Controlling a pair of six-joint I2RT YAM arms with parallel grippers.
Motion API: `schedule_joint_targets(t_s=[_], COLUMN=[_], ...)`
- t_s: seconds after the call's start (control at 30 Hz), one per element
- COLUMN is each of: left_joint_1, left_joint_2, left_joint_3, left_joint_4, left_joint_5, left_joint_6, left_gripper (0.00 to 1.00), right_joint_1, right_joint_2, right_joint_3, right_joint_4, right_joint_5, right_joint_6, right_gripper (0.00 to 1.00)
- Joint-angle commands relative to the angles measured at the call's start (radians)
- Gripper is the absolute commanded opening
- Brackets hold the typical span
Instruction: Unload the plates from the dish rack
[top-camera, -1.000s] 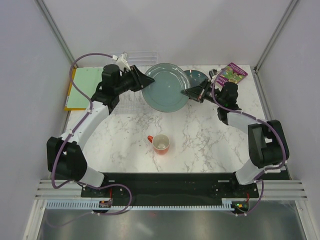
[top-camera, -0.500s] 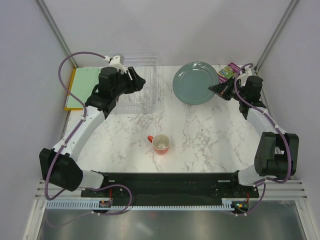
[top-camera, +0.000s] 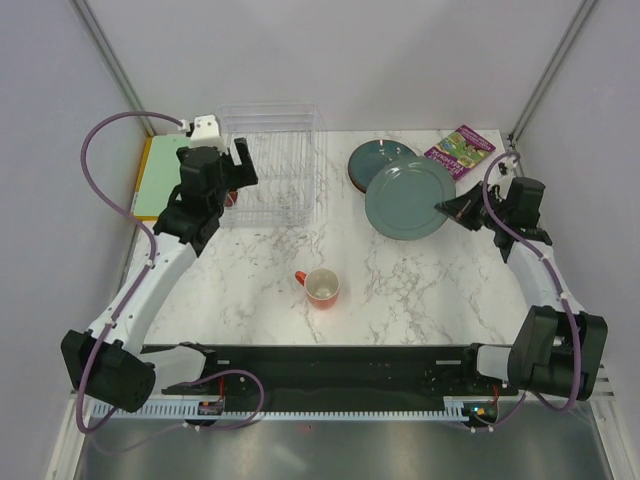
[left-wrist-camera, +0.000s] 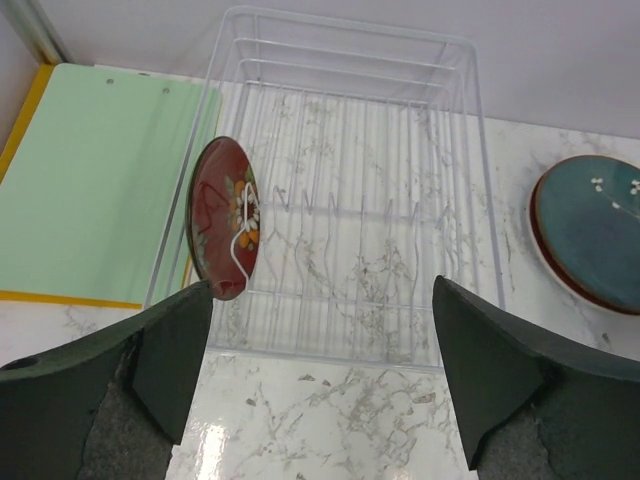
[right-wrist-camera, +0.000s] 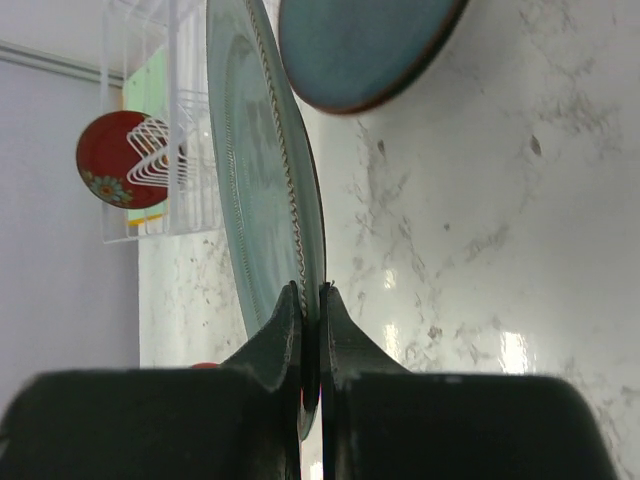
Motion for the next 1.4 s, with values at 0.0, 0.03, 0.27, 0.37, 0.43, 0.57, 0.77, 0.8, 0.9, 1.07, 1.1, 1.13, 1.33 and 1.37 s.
schedule_joint_targets(t_s=[0.0, 0.03, 0.27, 0.37, 0.43, 0.57, 0.77, 0.8, 0.9, 1.07, 1.1, 1.13, 1.33, 1.37], left_joint_1=[0.007, 0.008, 0.013, 0.018, 0.018, 0.019, 0.024, 0.024, 0.025, 0.027, 0.027, 0.027, 0.027, 0.027], left_joint_2=[-0.007, -0.005, -0.007, -0.01, -0.008, -0.005, -0.001, 0.001, -0.007, -0.018, -0.019, -0.021, -0.034, -0.037], left_joint_3=[-0.024, -0.025, -0.041, -0.045, -0.048, -0.055, -0.067, -0.067, -0.071, -0.087, -0.088, -0.091, -0.107, -0.108], left_joint_4=[0.002, 0.0, -0.006, -0.007, -0.007, -0.007, -0.007, -0.007, -0.007, -0.007, -0.009, -0.01, -0.02, -0.021], left_joint_5=[-0.07, -0.068, -0.054, -0.048, -0.045, -0.031, -0.025, -0.025, -0.025, -0.013, -0.008, -0.005, 0.001, -0.001], left_joint_6=[0.066, 0.059, 0.049, 0.046, 0.043, 0.036, 0.016, 0.016, 0.014, 0.005, 0.002, 0.0, -0.007, -0.006], left_gripper=[1.0, 1.0, 1.0, 1.0, 1.0, 1.0, 1.0, 1.0, 1.0, 1.0, 1.0, 1.0, 1.0, 1.0], right_joint_1=[-0.007, -0.007, -0.007, -0.007, -0.008, -0.008, -0.007, -0.008, -0.007, -0.007, -0.007, -0.008, -0.008, -0.008], right_joint_2=[-0.087, -0.093, -0.097, -0.071, -0.057, -0.008, 0.08, 0.089, 0.141, 0.252, 0.271, 0.308, 0.403, 0.41], right_joint_3=[-0.06, -0.072, -0.129, -0.143, -0.155, -0.187, -0.217, -0.22, -0.212, -0.194, -0.191, -0.184, -0.168, -0.164], right_joint_4=[0.0, -0.002, -0.046, -0.045, -0.039, 0.023, 0.118, 0.126, 0.139, 0.147, 0.149, 0.144, 0.138, 0.132], right_joint_5=[-0.021, -0.007, 0.017, 0.022, 0.027, 0.005, -0.033, -0.033, -0.041, -0.02, -0.018, -0.019, -0.009, -0.001], right_joint_6=[-0.025, -0.023, -0.06, -0.068, -0.074, -0.066, -0.031, -0.029, -0.028, -0.029, -0.026, -0.028, -0.02, -0.023], right_gripper=[0.0, 0.0, 0.0, 0.0, 0.0, 0.0, 0.0, 0.0, 0.0, 0.0, 0.0, 0.0, 0.13, 0.17])
